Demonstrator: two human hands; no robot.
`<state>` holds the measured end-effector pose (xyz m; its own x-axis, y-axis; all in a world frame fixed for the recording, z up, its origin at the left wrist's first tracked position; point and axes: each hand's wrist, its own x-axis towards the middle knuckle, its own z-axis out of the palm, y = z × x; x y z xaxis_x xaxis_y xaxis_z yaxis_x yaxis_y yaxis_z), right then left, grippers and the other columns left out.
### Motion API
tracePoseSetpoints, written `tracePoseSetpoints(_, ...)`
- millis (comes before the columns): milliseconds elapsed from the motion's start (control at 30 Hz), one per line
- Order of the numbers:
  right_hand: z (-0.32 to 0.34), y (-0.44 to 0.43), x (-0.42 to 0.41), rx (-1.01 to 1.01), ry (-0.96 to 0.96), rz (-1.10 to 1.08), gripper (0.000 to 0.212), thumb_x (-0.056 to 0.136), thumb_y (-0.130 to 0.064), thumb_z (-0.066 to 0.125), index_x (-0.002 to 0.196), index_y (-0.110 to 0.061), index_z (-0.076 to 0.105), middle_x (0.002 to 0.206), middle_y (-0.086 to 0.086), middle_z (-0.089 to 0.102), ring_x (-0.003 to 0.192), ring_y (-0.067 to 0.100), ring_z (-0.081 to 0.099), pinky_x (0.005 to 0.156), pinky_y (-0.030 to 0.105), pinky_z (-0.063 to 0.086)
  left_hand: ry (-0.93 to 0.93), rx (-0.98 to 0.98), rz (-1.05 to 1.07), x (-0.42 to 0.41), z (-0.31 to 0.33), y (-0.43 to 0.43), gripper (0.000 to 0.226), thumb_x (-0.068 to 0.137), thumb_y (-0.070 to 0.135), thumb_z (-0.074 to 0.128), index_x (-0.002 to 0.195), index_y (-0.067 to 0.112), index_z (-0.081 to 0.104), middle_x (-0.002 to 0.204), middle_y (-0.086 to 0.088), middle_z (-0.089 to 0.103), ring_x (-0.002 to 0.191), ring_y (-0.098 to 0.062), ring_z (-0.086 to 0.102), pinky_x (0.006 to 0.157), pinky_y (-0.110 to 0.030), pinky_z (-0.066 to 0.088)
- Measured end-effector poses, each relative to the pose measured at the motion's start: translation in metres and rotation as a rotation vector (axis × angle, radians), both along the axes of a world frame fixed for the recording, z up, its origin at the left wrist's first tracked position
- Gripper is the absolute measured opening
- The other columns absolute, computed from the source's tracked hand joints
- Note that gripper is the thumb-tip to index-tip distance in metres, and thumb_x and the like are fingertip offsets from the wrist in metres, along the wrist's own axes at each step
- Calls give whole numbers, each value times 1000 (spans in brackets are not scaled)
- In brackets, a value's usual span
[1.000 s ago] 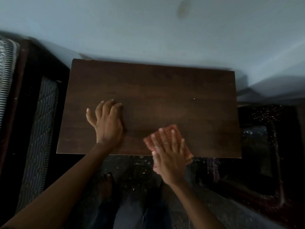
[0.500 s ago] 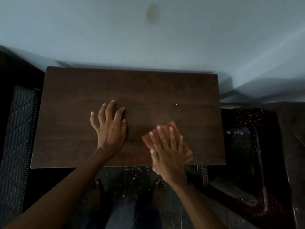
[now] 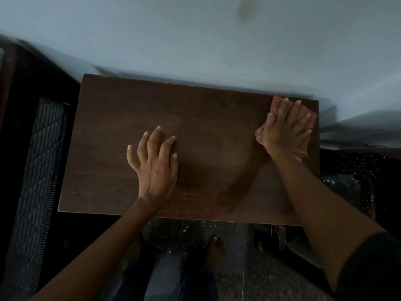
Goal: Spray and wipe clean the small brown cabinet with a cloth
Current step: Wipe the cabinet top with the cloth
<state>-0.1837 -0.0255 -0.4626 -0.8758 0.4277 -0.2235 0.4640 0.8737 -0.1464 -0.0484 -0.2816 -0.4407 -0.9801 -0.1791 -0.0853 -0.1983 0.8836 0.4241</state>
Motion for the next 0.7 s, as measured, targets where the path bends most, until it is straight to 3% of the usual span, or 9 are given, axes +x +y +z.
tracePoseSetpoints(133,-3,-116,24,-10,63,217,60,92,-47,30,147,-32,13,158,0,2,143,38,-2,108,64,-3,25,36,97,17,0,-30,37,95,25,35,131,25,43,152,-3,25,141,-22,11,112,-56,2)
tracePoseSetpoints(300,0,-283,78,-126,59,676,59,89,-48,28,146,-32,20,157,2,10,142,40,2,108,65,-1,213,107,178,43,19,-85,35,96,22,32,129,22,44,144,-9,38,134,-29,31,111,-54,11)
tracePoseSetpoints(400,4,-344,118,-177,36,931,58,90,-49,16,145,-32,24,157,1,14,142,40,6,109,66,6,292,106,208,60,32,-120,34,94,19,34,125,17,48,137,-13,46,128,-28,36,113,-40,9)
tracePoseSetpoints(467,6,-362,150,-167,0,1065,57,91,-45,9,145,-32,24,157,-2,15,143,37,6,109,65,13,291,95,210,69,35,-140,37,92,22,32,125,16,48,134,-14,48,127,-26,38,112,-36,7)
tracePoseSetpoints(567,11,-366,188,-142,45,1131,51,93,-37,22,139,-26,37,147,-6,38,141,31,22,107,57,29,239,82,166,84,33,-165,40,90,24,32,127,19,45,137,-13,47,129,-26,37,109,-53,19)
tracePoseSetpoints(700,0,-336,214,-131,56,1163,60,90,-48,37,145,-32,20,156,-5,17,144,34,4,111,61,8,169,54,152,95,21,-178,37,92,26,35,127,20,46,140,-8,44,129,-25,34,106,-50,21)
